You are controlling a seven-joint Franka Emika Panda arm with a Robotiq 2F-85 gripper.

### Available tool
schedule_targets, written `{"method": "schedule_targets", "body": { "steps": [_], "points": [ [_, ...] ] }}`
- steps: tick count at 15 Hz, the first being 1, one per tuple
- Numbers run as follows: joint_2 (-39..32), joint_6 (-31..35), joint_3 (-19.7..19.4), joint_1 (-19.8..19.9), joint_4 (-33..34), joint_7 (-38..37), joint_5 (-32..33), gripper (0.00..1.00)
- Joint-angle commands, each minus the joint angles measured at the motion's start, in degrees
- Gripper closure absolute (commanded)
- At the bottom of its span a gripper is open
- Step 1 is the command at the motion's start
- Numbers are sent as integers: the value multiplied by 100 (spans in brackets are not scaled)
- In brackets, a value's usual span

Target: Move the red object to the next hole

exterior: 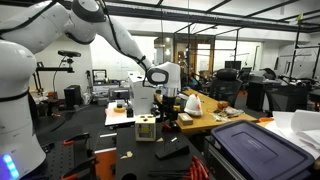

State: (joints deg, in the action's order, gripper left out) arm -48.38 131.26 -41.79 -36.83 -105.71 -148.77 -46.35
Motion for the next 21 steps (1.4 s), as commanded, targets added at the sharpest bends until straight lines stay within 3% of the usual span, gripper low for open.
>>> {"method": "schedule_targets", "body": {
  "steps": [1, 21],
  "points": [
    [28, -159, 95, 129, 91, 50, -72, 0],
    [-207, -358, 284, 393, 406, -48, -38, 0]
  ]
}}
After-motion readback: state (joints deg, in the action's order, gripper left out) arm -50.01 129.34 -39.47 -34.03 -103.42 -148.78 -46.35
